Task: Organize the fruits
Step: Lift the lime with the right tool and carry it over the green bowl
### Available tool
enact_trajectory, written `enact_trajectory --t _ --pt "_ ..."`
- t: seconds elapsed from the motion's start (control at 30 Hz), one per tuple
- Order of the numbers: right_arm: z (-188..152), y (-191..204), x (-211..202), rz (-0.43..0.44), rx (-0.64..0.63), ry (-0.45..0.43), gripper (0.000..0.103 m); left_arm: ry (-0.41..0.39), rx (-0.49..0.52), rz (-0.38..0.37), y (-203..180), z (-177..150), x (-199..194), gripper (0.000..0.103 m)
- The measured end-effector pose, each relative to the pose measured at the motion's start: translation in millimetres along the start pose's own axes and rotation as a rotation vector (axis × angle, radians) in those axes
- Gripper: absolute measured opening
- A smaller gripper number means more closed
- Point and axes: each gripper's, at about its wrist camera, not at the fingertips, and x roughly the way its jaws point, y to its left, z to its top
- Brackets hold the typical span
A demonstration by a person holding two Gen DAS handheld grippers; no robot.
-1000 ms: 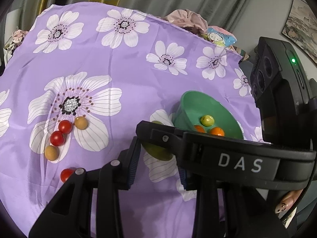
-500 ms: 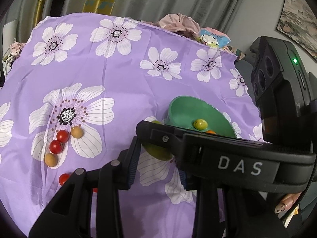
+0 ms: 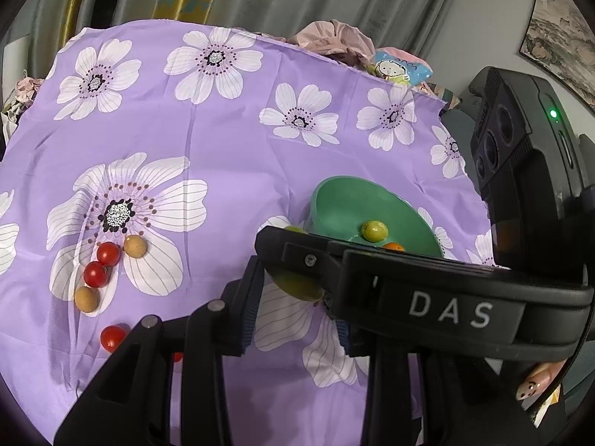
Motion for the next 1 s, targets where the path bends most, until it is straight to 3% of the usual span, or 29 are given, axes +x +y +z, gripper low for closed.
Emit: enact_trajectory --t 1.0 --pt "6.4 -35.1 -37.7 -0.028 0.08 -0.113 0.039 -0.002 0.095 -0.061 -45.5 16.5 16.9 0.034"
